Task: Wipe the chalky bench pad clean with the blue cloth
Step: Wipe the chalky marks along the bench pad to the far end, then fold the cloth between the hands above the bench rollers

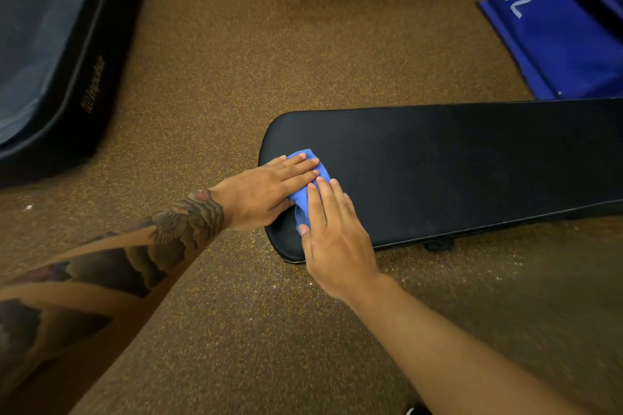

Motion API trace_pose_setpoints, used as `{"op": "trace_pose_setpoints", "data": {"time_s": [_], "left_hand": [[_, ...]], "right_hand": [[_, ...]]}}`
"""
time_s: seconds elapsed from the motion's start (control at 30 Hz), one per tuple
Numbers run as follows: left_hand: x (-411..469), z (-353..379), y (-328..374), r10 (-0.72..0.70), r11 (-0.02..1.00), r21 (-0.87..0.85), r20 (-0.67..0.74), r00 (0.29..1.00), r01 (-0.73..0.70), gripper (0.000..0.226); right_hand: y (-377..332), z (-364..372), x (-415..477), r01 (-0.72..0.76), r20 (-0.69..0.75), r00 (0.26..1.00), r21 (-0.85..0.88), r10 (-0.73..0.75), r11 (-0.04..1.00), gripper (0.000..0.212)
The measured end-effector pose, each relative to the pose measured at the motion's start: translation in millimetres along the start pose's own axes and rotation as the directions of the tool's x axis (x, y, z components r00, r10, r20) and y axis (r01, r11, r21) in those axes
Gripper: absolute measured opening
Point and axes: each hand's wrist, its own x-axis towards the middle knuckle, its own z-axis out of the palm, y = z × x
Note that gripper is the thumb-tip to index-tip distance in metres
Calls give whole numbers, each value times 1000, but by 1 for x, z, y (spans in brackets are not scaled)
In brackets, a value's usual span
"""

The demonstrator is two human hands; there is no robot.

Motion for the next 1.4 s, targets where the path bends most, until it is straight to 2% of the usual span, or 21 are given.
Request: {"op": "trace_pose_setpoints", "data": {"time_s": [0.13,0.3,0.43,0.53,0.63,0.67,0.73,0.87,1.0,1.07,1.17,1.27,1.33,1.4], "left_hand": [[1,3,2,-12,1000,-30,-43,999,11,54],[1,-3,8,-23,1000,14,-78,997,24,63],[-3,-21,22,-85,993,86,-13,996,86,64],[-6,-45,37,-19,993,114,-78,997,28,66],[-7,-75,51,105,972,227,-166,980,-65,72],[-6,-87,56,137,963,257,-193,972,-84,66],[-2,-117,68,207,943,305,-234,950,-130,47],[15,-195,104,300,897,405,-268,916,-175,55],[33,-289,159,367,879,426,-321,873,-213,55],[41,-337,191,421,866,435,-366,830,-247,50],[58,-405,241,467,854,439,-407,785,-280,70],[78,-467,295,546,813,493,-462,699,-310,55],[93,-508,332,581,790,528,-482,656,-311,64],[109,-546,370,611,771,555,-503,611,-314,62]], "right_hand": [[2,4,0,11,-5,1000,3,-11,1000,56],[1,-2,3,14,-5,1000,94,-14,995,69],[7,-24,2,40,41,998,174,-48,984,80],[8,-54,-3,70,56,995,174,-81,982,80],[8,-94,-8,98,24,994,143,-103,985,80],[7,-110,-9,95,25,995,134,-99,986,80],[7,-146,-11,101,6,995,104,-102,989,83],[8,-236,-18,97,-43,994,15,-97,995,89],[13,-343,-28,79,-128,987,-108,-93,991,87],[16,-399,-36,62,-160,983,-167,-90,984,88],[21,-484,-55,21,-219,972,-256,-79,966,86],[27,-569,-78,-28,-271,960,-344,-71,939,87],[35,-625,-93,-60,-297,953,-389,-63,919,88],[43,-679,-109,-93,-328,943,-425,-58,900,79]]}}
